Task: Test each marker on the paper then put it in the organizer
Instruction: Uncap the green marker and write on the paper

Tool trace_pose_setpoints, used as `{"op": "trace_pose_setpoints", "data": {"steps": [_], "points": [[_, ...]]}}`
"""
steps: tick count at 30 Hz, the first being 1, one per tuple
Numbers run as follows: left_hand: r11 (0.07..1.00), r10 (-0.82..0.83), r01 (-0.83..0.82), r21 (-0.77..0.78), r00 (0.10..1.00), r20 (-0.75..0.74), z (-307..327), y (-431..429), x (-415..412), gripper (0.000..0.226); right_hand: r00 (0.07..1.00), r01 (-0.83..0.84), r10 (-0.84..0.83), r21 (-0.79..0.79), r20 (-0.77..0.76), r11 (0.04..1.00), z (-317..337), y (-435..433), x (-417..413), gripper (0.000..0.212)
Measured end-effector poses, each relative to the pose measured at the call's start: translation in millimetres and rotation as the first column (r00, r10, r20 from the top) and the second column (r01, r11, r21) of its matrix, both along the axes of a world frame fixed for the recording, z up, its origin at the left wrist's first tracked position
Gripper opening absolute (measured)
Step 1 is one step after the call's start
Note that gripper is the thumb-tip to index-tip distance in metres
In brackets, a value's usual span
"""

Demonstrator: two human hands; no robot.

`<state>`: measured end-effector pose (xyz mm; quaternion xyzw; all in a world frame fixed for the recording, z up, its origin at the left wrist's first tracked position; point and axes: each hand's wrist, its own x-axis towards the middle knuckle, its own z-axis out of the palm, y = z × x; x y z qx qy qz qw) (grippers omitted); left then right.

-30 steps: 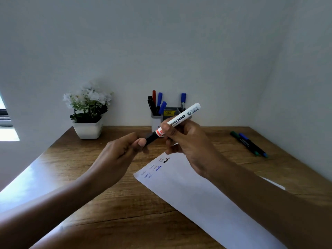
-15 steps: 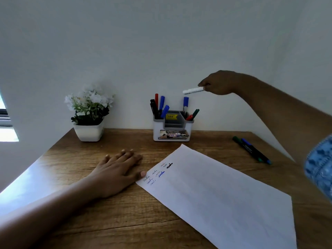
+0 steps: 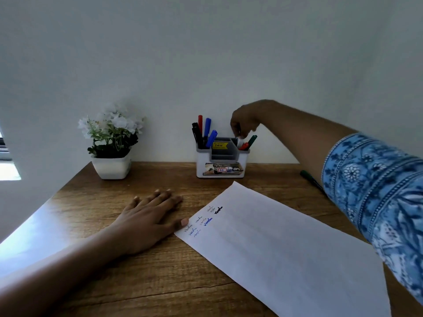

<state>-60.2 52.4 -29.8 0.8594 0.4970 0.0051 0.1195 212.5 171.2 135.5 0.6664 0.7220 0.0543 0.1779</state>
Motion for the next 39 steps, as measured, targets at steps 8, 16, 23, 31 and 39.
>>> {"op": "trace_pose_setpoints", "data": {"steps": [8,16,23,31,39], "points": [[1.0,0.001,-0.001,-0.007,1.0,0.011,0.7,1.4,0.3,0.117,0.835,0.06,0.015,0.118,-0.55,0.991,20.5,-18.7,22.7,0.042],[1.0,0.015,-0.015,0.01,1.0,0.028,-0.3,0.4,0.5,0.116,0.693,0.281,0.169,0.479,-0.7,0.832,24.1,-78.6,88.4,0.02],[1.0,0.02,-0.02,0.013,1.0,0.024,0.8,-1.0,1.6,0.116,0.832,0.427,-0.282,0.229,-0.477,0.875,-57.4,-113.6,158.1,0.013],[1.0,0.018,-0.018,0.003,1.0,0.014,2.6,-2.5,2.0,0.119,0.807,0.566,-0.485,0.204,-0.336,0.799,-118.9,-114.0,180.2,0.05],[1.0,0.014,-0.014,0.007,1.0,0.007,3.6,-2.9,2.3,0.105,0.747,0.659,-0.559,0.295,-0.36,0.691,-112.3,-119.6,176.0,0.038]]}}
